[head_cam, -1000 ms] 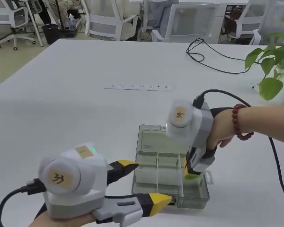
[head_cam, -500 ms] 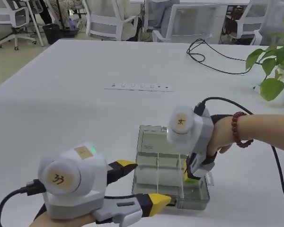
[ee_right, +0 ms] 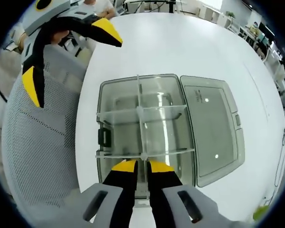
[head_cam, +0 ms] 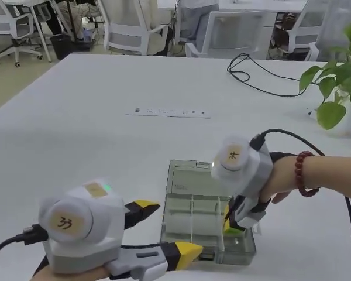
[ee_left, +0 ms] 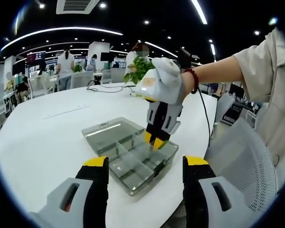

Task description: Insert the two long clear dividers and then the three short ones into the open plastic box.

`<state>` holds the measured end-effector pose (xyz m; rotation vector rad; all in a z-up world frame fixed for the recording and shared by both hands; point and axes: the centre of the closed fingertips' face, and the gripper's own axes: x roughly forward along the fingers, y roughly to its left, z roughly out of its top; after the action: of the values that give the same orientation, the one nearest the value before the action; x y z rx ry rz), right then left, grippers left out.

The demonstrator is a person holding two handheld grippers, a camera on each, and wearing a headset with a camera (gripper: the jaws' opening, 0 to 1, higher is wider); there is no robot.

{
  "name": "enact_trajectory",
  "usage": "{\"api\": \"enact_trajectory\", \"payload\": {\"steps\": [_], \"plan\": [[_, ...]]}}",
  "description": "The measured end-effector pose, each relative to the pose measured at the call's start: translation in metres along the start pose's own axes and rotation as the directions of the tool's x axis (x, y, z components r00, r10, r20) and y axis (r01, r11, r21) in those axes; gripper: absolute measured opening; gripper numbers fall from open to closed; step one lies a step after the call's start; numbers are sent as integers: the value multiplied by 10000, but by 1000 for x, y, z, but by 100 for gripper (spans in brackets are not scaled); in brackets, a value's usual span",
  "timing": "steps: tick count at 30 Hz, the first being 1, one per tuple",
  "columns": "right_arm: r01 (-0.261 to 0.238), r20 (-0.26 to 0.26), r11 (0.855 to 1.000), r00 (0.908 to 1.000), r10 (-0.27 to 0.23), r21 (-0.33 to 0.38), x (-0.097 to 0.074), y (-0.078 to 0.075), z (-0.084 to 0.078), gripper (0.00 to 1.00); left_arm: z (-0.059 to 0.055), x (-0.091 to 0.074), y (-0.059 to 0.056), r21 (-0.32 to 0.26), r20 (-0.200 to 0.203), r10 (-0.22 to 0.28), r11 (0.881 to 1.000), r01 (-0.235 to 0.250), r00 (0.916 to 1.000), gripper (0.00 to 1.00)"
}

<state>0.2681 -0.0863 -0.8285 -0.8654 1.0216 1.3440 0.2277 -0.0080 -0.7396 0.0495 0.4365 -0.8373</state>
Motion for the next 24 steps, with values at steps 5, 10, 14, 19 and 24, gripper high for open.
{"api": "enact_trajectory", "payload": {"steps": [5, 10, 14, 19, 24], "plan": [[159, 814, 9950, 9964, -240, 985, -13, 1, 6, 19, 4, -7, 7, 44, 6, 218, 9998, -218, 9998, 65], [484, 1413, 9849, 9873, -724, 1662, -28, 4, 6, 28, 6, -15, 13, 99, -71, 420, 9991, -419, 9991, 68], [816, 2225, 9639, 9648, -1401, 2535, -45, 4, 7, 36, 6, -22, 18, 94, -106, 595, 9982, -594, 9982, 71], [1094, 2963, 9378, 9311, -2127, 3296, -63, 9, 1, 47, 7, -30, 24, 11, -165, 788, 9969, -788, 9968, 75], [1576, 3366, 9143, 8953, -2917, 3732, -75, 15, -9, 58, 7, -35, 22, 44, -196, 627, 9980, -627, 9978, 82]]}}
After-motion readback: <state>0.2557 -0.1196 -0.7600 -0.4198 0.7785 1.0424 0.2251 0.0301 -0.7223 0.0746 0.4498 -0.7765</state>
